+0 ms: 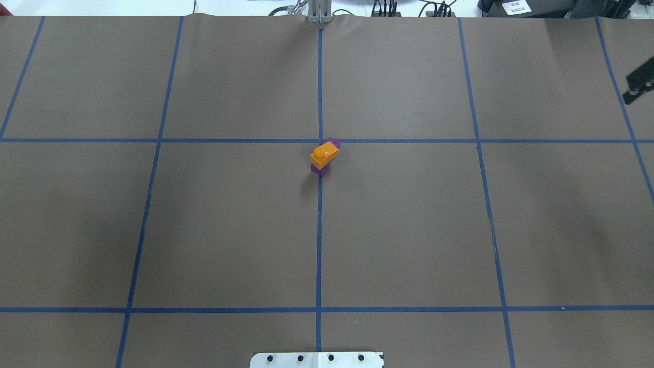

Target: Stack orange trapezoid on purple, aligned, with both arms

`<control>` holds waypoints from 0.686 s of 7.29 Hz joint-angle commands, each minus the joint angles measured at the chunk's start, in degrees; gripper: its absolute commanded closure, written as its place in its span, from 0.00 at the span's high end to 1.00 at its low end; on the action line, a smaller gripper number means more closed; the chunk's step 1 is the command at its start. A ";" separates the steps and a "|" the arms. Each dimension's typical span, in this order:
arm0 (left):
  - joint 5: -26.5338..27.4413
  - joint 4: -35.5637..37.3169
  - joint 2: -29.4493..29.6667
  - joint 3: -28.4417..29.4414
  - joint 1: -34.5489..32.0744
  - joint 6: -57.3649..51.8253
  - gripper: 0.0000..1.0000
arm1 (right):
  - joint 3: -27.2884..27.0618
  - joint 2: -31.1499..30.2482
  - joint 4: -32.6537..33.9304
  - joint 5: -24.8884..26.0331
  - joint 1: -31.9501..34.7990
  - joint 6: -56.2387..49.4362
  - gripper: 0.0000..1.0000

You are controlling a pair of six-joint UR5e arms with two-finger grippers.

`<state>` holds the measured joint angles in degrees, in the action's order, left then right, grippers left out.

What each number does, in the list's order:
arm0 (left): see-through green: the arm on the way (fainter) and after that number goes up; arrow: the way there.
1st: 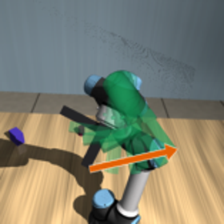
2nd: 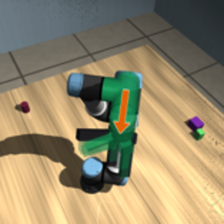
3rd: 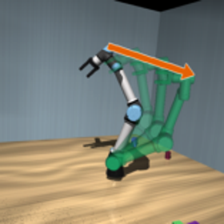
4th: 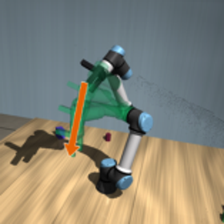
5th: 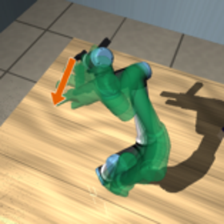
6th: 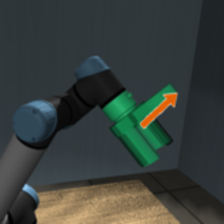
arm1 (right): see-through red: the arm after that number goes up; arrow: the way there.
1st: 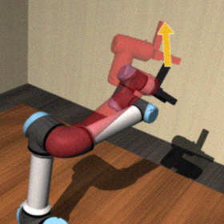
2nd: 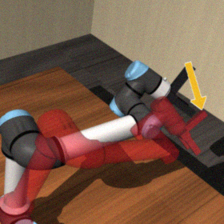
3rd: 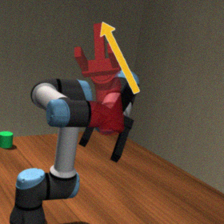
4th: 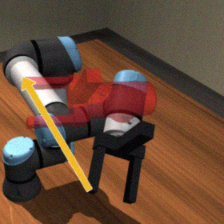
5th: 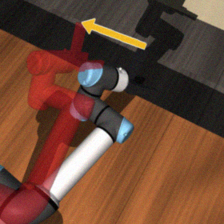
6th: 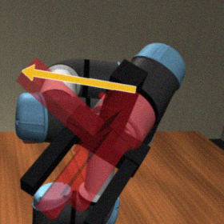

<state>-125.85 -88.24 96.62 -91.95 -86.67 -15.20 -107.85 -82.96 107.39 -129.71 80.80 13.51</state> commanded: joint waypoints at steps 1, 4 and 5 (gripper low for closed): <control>1.49 -4.10 -5.46 1.59 -1.84 0.08 1.00 | 0.71 -7.17 -3.47 -0.37 5.58 -6.36 1.00; -4.47 -2.73 -5.74 1.69 -2.10 0.52 1.00 | 5.71 -12.05 -9.83 -4.82 7.27 -8.93 1.00; -4.66 -1.77 -5.74 1.34 -2.10 0.53 1.00 | 7.29 -11.96 -9.92 -6.07 7.36 -9.28 1.00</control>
<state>-129.23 -91.10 90.93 -90.33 -88.74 -14.82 -102.61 -94.61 97.98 -133.47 87.82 4.63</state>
